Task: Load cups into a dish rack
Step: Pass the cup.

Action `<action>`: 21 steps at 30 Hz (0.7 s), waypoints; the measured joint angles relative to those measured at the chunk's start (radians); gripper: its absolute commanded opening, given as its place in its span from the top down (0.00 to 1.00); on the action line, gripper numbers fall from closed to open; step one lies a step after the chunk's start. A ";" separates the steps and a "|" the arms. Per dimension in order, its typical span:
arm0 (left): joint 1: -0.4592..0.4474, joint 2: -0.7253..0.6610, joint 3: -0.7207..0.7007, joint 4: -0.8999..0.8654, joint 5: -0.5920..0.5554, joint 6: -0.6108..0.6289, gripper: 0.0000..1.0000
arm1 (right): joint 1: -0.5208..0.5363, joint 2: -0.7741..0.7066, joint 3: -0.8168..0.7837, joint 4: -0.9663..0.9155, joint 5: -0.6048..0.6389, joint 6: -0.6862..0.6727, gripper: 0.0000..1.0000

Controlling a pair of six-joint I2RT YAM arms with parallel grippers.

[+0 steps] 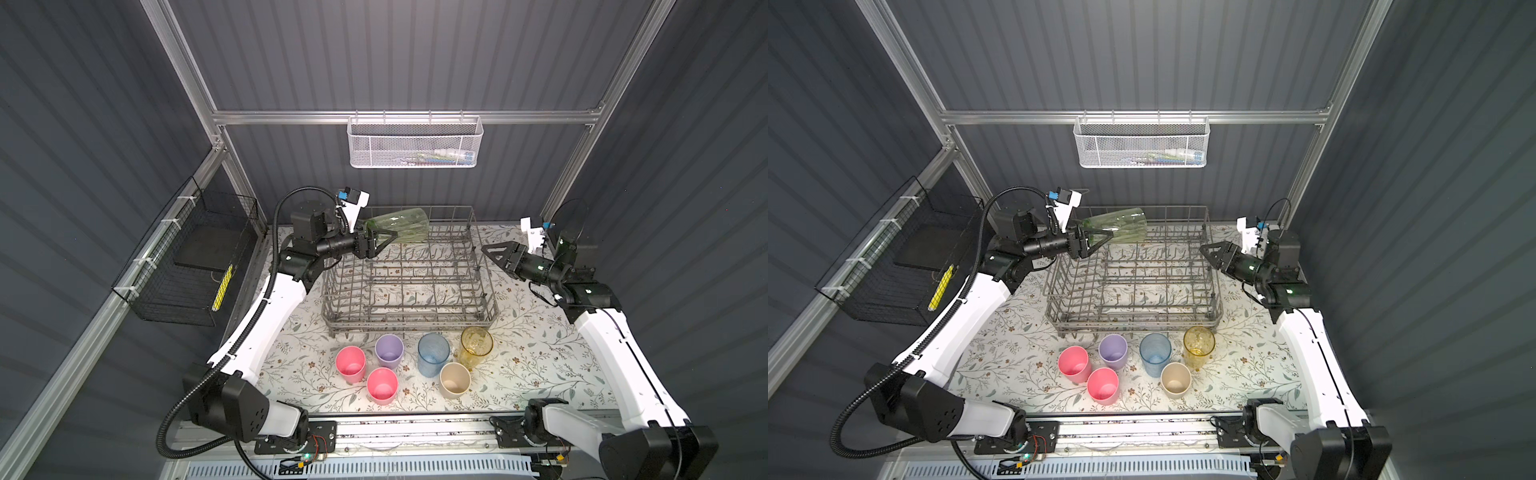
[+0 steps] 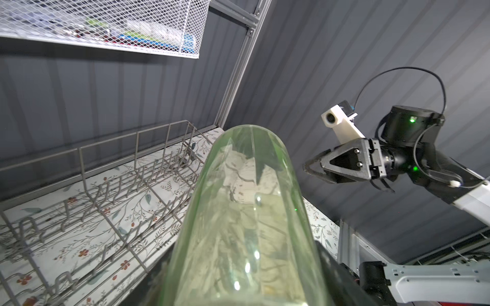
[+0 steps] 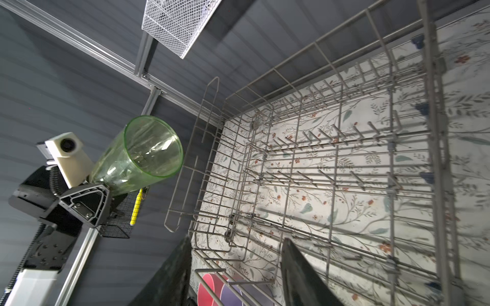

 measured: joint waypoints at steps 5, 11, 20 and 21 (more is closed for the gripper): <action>0.000 0.039 0.095 -0.132 -0.056 0.047 0.63 | -0.010 -0.023 0.000 -0.046 0.040 -0.043 0.44; 0.000 0.093 0.180 -0.282 -0.127 0.095 0.63 | -0.020 -0.024 -0.009 -0.072 0.067 -0.072 0.44; 0.000 0.192 0.356 -0.567 -0.339 0.172 0.63 | -0.033 -0.022 -0.043 -0.080 0.079 -0.096 0.44; 0.000 0.202 0.376 -0.599 -0.370 0.177 0.63 | -0.033 -0.022 -0.047 -0.080 0.080 -0.097 0.44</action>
